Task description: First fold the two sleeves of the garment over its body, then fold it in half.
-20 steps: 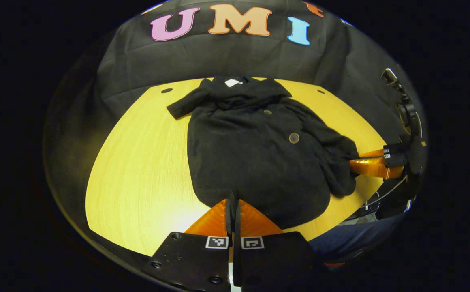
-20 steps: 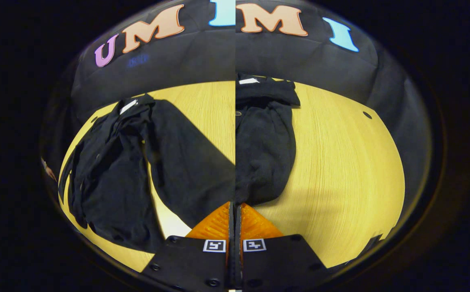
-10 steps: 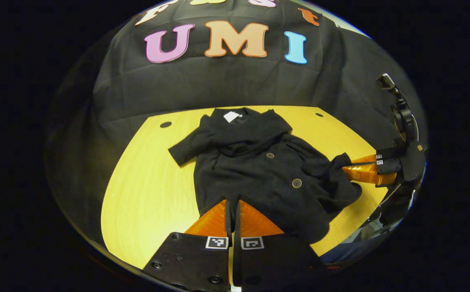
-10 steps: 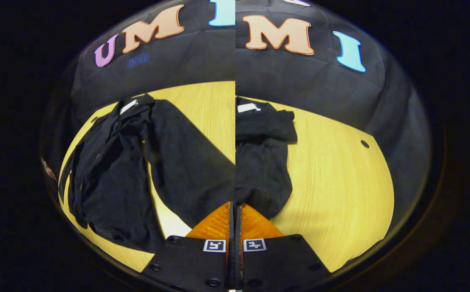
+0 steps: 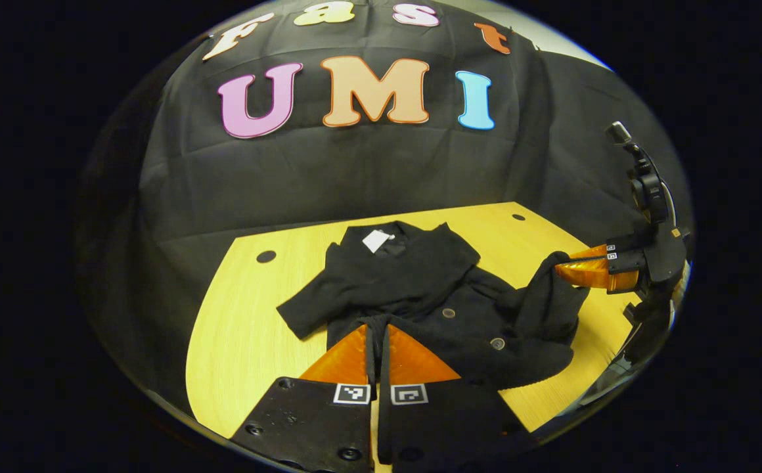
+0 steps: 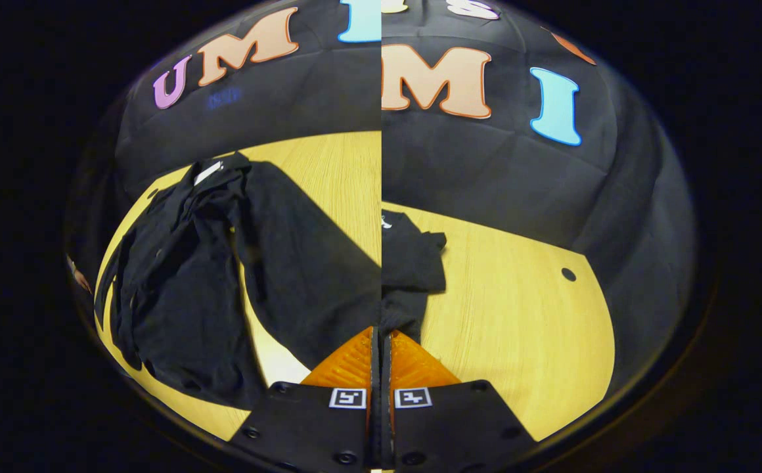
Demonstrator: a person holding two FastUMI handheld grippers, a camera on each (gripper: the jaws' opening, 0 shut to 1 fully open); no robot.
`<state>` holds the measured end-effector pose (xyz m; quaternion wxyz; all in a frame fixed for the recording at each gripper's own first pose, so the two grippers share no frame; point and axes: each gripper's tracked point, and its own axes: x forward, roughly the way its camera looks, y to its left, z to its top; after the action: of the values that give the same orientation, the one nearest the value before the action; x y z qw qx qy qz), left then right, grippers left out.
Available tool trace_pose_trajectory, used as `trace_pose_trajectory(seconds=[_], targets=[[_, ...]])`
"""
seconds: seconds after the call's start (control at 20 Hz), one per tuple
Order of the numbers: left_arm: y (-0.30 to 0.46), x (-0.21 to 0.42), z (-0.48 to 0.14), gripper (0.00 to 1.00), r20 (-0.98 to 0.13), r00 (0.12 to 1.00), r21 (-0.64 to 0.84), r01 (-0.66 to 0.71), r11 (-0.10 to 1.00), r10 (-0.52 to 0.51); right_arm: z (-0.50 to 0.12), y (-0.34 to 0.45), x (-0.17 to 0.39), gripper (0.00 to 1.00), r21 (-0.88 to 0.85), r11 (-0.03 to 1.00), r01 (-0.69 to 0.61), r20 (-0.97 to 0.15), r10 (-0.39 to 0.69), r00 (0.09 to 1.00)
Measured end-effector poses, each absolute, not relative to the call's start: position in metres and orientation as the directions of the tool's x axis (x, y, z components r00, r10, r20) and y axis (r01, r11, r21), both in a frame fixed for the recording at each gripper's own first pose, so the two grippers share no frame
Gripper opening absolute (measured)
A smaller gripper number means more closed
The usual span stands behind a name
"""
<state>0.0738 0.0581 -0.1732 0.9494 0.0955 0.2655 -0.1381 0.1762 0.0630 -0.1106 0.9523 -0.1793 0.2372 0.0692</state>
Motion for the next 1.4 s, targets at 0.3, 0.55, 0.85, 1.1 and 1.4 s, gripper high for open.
trace_pose_trajectory(seconds=[0.3, 0.55, 0.85, 1.1, 1.4], targets=[[0.059, 0.105, -0.151, 0.00, -0.491, 0.848, 0.081, 0.275, 0.958, -0.202, -0.072, 0.068, 0.199, 0.01, -0.357, 0.910, -0.213, -0.423, 0.046, 0.905], [0.064, 0.131, -0.135, 0.00, -0.466, 0.868, 0.107, 0.250, 0.962, -0.174, -0.035, 0.075, 0.224, 0.02, -0.392, 0.891, -0.227, -0.367, 0.074, 0.927], [0.076, 0.181, -0.115, 0.00, -0.422, 0.900, 0.144, 0.184, 0.972, -0.108, 0.005, 0.075, 0.279, 0.01, -0.420, 0.876, -0.237, -0.312, 0.106, 0.944], [0.081, 0.217, -0.113, 0.00, -0.411, 0.908, 0.168, 0.158, 0.973, -0.077, 0.012, 0.074, 0.323, 0.01, -0.410, 0.876, -0.252, -0.312, 0.125, 0.942], [0.082, 0.263, -0.131, 0.00, -0.406, 0.913, 0.165, 0.099, 0.981, -0.023, 0.001, 0.059, 0.381, 0.01, -0.334, 0.913, -0.234, -0.326, 0.121, 0.938]])
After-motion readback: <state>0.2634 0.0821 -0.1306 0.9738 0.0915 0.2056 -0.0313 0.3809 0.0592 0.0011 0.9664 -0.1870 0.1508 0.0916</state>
